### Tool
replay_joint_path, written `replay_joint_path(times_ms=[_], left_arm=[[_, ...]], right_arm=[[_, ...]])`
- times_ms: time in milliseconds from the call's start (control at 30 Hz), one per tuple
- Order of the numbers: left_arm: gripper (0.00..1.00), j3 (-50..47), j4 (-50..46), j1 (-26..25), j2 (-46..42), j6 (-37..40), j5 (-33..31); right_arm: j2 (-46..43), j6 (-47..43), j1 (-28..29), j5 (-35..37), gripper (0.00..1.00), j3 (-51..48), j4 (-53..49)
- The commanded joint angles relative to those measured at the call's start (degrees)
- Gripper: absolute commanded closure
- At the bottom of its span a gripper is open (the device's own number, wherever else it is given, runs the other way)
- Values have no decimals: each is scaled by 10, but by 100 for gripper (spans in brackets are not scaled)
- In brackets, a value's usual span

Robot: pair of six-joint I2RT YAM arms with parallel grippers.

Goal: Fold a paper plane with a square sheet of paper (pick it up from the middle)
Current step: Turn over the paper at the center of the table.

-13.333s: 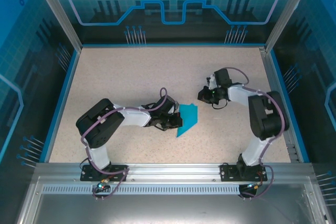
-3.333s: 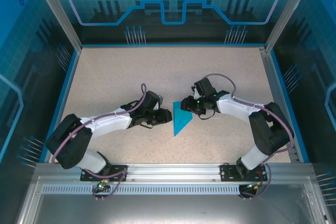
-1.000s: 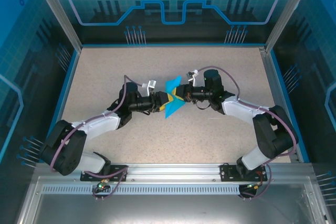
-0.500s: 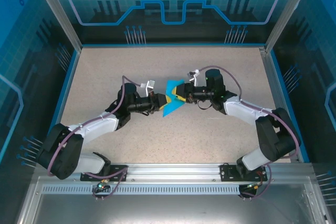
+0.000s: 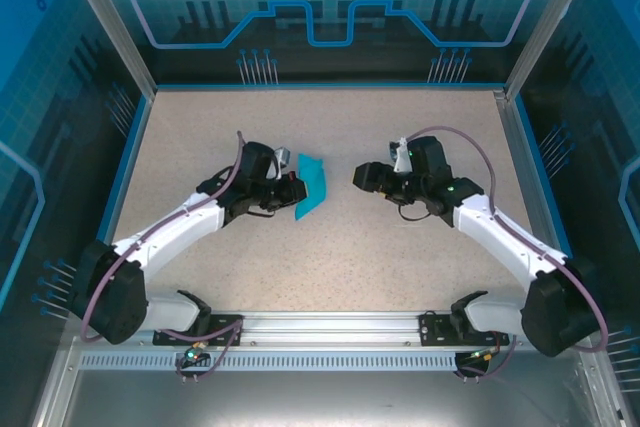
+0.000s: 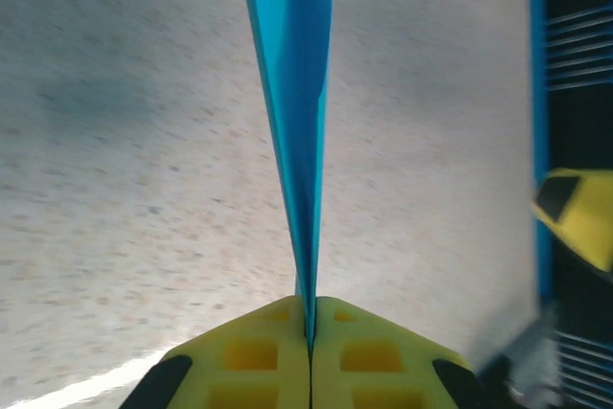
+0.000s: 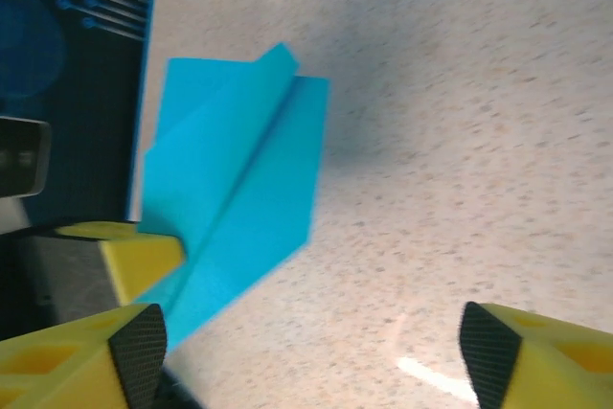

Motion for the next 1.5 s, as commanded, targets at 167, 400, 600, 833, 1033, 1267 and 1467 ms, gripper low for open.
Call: replay_joint_path(times_ms=[167,400,600,833,1033,1267,1467], left_arm=[[95,144,-292,-93,84,109,-404],[93,233,-388,-136,219,85,-531],[91,289,-411,-172,325,64,-558],[81,312,-351,-186,390,60,-475],[56,291,-262,-183,347,70,-342],[25,229,-181,-139,226,66,-250],[13,94,-96,-29,104,13,-150]], right_arm=[[-64,-39,-1,135,1,-33,-100],[-74,-42,-2,174,1,-37,-134],[-76,-33,-5,186,1,-48,-142],[-85,-30,-9,195,0,-57,-148],[-97,-37,-9,200,1,-65,-143],[-30,-42,26,197,0,-12,-164],[47,-13,128,216,0,43,-111]])
